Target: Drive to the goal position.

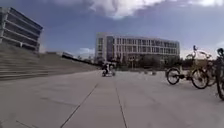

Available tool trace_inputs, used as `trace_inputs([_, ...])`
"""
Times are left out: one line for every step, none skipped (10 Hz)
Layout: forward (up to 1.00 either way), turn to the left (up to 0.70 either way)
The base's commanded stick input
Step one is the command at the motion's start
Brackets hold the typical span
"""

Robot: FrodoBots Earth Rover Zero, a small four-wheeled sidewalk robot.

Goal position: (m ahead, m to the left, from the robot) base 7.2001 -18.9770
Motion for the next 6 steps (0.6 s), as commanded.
trace_inputs([0.5,0.01])
trace_inputs([0.5,0.01])
trace_inputs([0.5,0.01])
trace_inputs([0.5,0.01])
trace_inputs([0.5,0.01])
trace_inputs([0.5,0.01])
